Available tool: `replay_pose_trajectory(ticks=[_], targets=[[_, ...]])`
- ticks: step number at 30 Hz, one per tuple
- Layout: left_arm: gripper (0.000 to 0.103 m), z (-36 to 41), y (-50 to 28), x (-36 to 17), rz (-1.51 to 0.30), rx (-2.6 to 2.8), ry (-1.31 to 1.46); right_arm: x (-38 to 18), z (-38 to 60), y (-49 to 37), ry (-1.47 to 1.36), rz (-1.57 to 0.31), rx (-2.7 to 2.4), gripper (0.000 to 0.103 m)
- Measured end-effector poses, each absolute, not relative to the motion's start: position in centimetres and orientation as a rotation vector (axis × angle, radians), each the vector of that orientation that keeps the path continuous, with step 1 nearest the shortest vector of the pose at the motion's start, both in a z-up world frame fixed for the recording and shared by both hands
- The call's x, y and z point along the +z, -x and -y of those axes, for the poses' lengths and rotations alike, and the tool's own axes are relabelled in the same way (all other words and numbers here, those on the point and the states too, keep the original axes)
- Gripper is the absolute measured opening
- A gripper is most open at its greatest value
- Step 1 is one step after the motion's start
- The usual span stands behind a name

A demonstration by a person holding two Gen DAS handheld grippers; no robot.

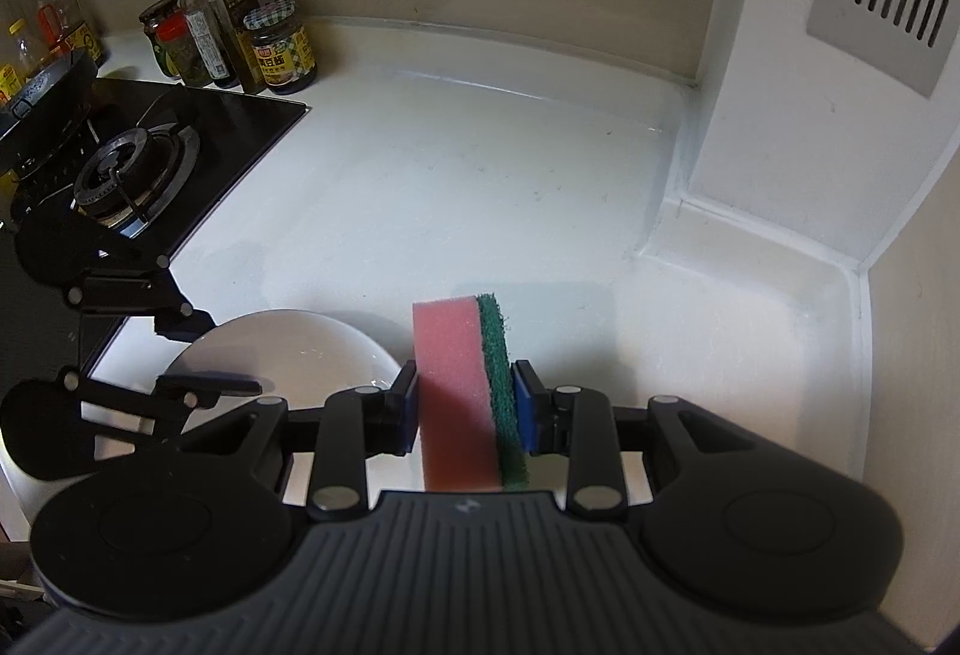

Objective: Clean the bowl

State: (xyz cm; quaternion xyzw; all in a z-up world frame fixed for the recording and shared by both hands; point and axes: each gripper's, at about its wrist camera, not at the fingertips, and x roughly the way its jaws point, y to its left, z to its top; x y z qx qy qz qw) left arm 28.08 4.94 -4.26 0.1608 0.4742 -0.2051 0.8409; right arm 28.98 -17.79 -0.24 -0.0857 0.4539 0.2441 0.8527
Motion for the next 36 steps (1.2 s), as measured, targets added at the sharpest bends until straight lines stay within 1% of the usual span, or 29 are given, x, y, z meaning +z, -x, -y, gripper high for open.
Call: replay_pose_trajectory(ticks=[2, 5, 7, 10, 11, 14, 19, 23, 25, 27, 30, 36], targets=[[0.025, -6.3, -28.2, -3.7, -1.052, -0.334, -0.152, -0.3, 17.9, -28.9, 0.173, -0.953, 0.510, 0.027], [0.025, -7.4, -27.3, -3.7, -1.093, -0.244, 0.010, -0.3, 18.0, -28.7, 0.161, -0.951, 0.507, 0.027], [0.024, -7.2, -26.4, -3.8, -1.090, -0.207, 0.018, -0.4, 17.9, -28.7, 0.155, -0.953, 0.508, 0.027], [0.018, -6.8, -26.0, -3.8, -1.086, -0.199, -0.002, -0.4, 17.7, -28.5, 0.156, -0.950, 0.510, 0.027], [0.011, -6.5, -26.0, -3.8, -1.084, -0.208, -0.030, -0.4, 17.6, -28.4, 0.160, -0.948, 0.509, 0.027], [0.010, -5.2, -26.2, -3.6, -1.071, -0.239, -0.183, -0.4, 17.2, -28.1, 0.186, -0.945, 0.521, 0.027], [0.013, -4.4, -27.3, -4.1, -1.028, -0.364, -0.385, -0.3, 16.9, -28.2, 0.213, -0.944, 0.521, 0.027], [0.018, -3.6, -27.4, -4.4, -0.976, -0.507, -0.568, -0.2, 16.9, -28.6, 0.216, -0.944, 0.516, 0.027], [0.018, -3.6, -27.5, -4.5, -0.946, -0.582, -0.628, -0.3, 16.9, -28.7, 0.225, -0.941, 0.512, 0.027], [0.017, -3.9, -28.1, -4.4, -0.952, -0.600, -0.596, -0.3, 17.0, -28.8, 0.222, -0.943, 0.509, 0.027], [0.014, -4.5, -29.2, -4.1, -1.011, -0.538, -0.449, -0.2, 17.3, -28.8, 0.202, -0.947, 0.502, 0.027], [0.015, -5.4, -28.6, -3.4, -1.097, -0.292, -0.185, -0.4, 17.7, -28.6, 0.165, -0.943, 0.492, 0.027]])
